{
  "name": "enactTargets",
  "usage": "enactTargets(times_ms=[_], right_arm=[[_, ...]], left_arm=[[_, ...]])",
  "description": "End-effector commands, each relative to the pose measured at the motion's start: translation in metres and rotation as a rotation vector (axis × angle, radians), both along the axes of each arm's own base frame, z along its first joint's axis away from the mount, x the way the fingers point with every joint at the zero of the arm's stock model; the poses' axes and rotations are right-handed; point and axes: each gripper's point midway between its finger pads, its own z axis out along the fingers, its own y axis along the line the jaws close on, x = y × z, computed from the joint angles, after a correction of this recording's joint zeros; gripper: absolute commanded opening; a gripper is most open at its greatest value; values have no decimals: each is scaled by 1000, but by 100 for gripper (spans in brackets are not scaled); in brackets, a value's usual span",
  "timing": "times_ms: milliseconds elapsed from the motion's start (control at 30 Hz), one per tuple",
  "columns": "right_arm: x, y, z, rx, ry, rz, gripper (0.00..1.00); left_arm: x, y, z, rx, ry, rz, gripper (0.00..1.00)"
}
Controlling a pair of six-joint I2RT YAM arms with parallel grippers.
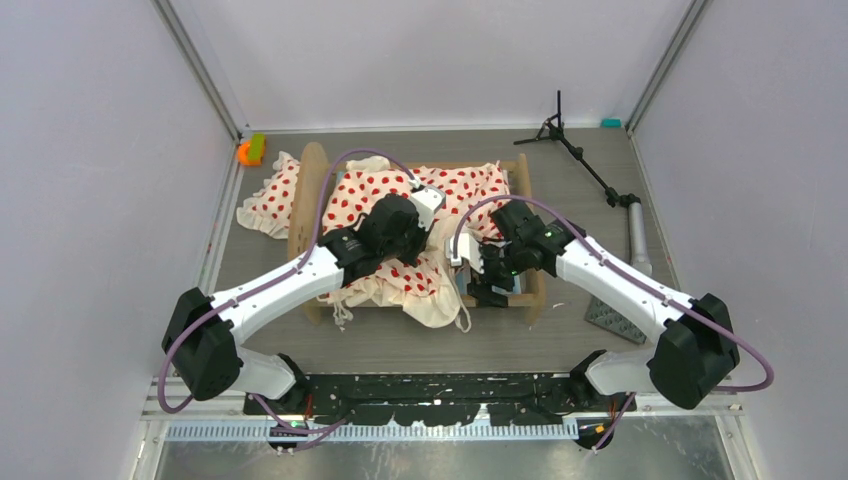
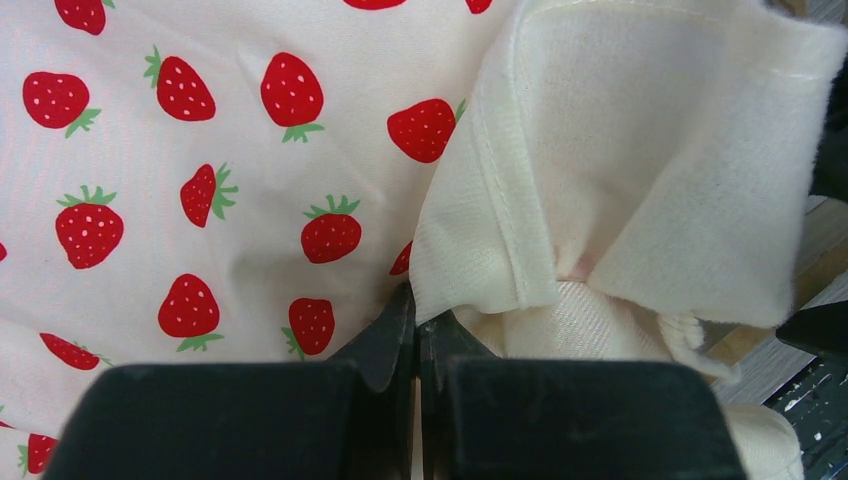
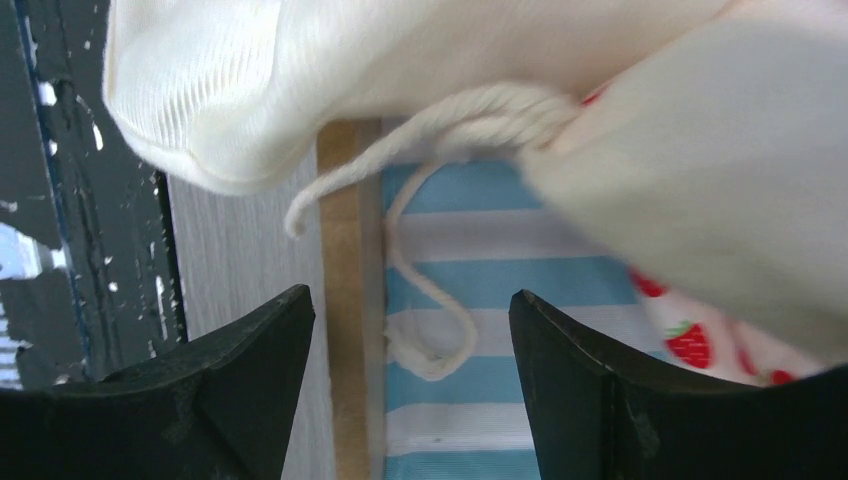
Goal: Set up the pet bed
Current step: Cross the ropes on the bed frame.
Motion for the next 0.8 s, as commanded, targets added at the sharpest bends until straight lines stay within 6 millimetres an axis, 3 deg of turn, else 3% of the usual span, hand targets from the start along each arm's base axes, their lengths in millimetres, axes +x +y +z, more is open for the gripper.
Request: enactTargets(times_ms=[0,133,500,633,767], right_arm=[[-14,-10,-15,-32,57,-37,76],[-15,-10,-8,16,52,-65,77],[13,-18,-26,-49,-23,-172,77],[0,-26,-42,-125,63,-140,77],[-18,-26,-43,-122,139,-100,75]], left_arm=[[6,4,11,-21,-38,30,0],[6,5,11,-26,-38,35,0],[6,4,12,-33,-34,33,0],[6,5,12,-33,-35,35,0],[7,5,9,-32,-32,37,0]])
